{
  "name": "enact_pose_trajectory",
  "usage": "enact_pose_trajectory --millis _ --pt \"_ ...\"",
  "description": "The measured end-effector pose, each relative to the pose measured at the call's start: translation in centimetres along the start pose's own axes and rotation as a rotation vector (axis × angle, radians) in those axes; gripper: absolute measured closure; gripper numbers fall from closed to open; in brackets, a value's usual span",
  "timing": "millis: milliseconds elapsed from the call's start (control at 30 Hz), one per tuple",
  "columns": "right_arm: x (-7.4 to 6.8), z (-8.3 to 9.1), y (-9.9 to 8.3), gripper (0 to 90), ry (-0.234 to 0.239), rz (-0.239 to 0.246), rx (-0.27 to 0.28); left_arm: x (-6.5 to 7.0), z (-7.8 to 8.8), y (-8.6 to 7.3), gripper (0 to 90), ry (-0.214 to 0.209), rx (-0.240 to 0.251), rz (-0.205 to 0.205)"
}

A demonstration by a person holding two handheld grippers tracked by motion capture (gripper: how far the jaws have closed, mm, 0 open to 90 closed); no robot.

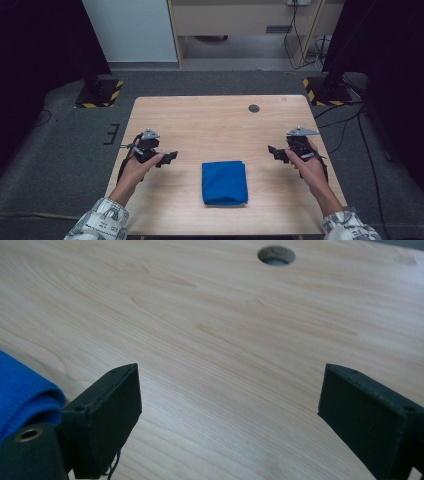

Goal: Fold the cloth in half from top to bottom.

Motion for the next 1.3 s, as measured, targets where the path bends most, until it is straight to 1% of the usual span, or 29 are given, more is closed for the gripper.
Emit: enact_pose_trajectory --millis 33,100,167,233,300,367,500,567,600,667,800,933,1000,1100,1167,1200,1267,1300 --pt "0.2 -0.1 -0.2 10.7 -0.002 -0.009 0.0 -0.2 -0.1 -0.1 5.2 0.002 -0.001 0.006" --pt "0.6 -0.3 -0.7 10.8 -0.003 -0.016 -0.019 -0.5 -0.4 -0.3 5.3 0.001 -0.007 0.013" --pt "1.1 -0.6 -1.2 11.0 -0.014 -0.028 -0.034 -0.8 -0.6 -0.5 5.3 0.007 -0.019 0.016" --pt "1.5 -0.7 -1.6 11.4 -0.025 -0.041 -0.043 -1.0 -0.8 -0.6 5.3 0.008 -0.025 0.011" --pt "1.9 -0.8 -2.0 11.2 -0.034 -0.044 -0.063 -1.2 -0.9 -0.8 5.5 0.009 -0.037 0.003" --pt "2.1 -0.9 -2.4 11.7 -0.037 -0.055 -0.069 -1.4 -1.2 -1.1 5.5 0.01 -0.047 0.001" --pt "2.4 -1.2 -3.4 11.8 -0.028 -0.073 -0.104 -1.9 -1.7 -1.7 5.5 0.024 -0.069 -0.003" --pt "2.7 -1.4 -3.8 11.8 -0.031 -0.067 -0.113 -2.1 -2.0 -1.8 5.5 0.026 -0.074 0.0" --pt "2.8 -1.5 -3.9 11.8 -0.031 -0.08 -0.117 -2.2 -2.2 -1.9 5.5 0.032 -0.076 -0.005" --pt "3.3 -1.7 -3.9 12.1 -0.042 -0.085 -0.107 -2.5 -2.5 -1.9 5.6 0.043 -0.077 -0.009" --pt "4.3 -2.0 -4.1 12.6 -0.07 -0.123 -0.088 -2.9 -3.1 -2.1 5.7 0.05 -0.081 -0.006" --pt "5.2 -2.3 -4.4 12.5 -0.089 -0.165 -0.078 -3.3 -3.6 -2.2 5.8 0.071 -0.08 -0.017" --pt "5.5 -2.4 -4.5 12.2 -0.107 -0.171 -0.078 -3.5 -3.8 -2.3 5.8 0.079 -0.079 -0.018" --pt "5.7 -2.5 -4.5 11.8 -0.125 -0.175 -0.069 -3.7 -4.2 -2.6 5.9 0.089 -0.086 -0.014" --pt "5.6 -2.7 -4.6 10.2 -0.14 -0.154 -0.068 -3.8 -4.6 -2.8 5.9 0.099 -0.092 -0.013" --pt "5.4 -2.8 -4.6 9.5 -0.147 -0.15 -0.07 -3.8 -4.6 -2.9 5.6 0.108 -0.083 -0.018" --pt "5.2 -2.9 -4.6 8.9 -0.165 -0.124 -0.085 -3.7 -4.7 -2.9 5.6 0.123 -0.076 -0.03" --pt "5.0 -3.0 -4.5 8.3 -0.169 -0.116 -0.09 -3.7 -4.8 -3.0 4.9 0.122 -0.067 -0.033"
Point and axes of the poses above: each handheld gripper's, and its own axes: z roughly backward along the jaws, y roughly out of its top, x roughly to its right, the point moved 3 cm from there along -z, roughly forward along the jaws
